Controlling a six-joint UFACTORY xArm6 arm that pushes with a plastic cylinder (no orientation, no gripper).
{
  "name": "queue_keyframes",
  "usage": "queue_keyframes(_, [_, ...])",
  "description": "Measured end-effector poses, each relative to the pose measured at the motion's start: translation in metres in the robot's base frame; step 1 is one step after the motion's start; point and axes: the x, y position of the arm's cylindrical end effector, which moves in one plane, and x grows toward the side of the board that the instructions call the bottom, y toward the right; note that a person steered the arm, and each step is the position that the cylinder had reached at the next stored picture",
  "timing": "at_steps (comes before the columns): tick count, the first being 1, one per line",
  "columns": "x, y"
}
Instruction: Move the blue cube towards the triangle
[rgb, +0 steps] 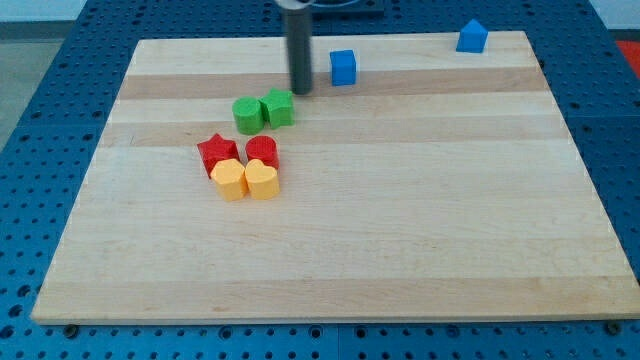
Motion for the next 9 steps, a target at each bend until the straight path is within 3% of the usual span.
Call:
queue_keyframes(1, [-0.022, -0.028])
queue_keyframes(2, [-0.047, 0.016])
queue_keyframes(3, [-0.045, 0.089])
queue_keyframes(4, [-0.043, 0.090])
queue_keyframes(5, [-0.043, 0.023])
queue_keyframes(6, [-0.022, 0.005])
queue_keyframes(9, [-0.020, 0.212])
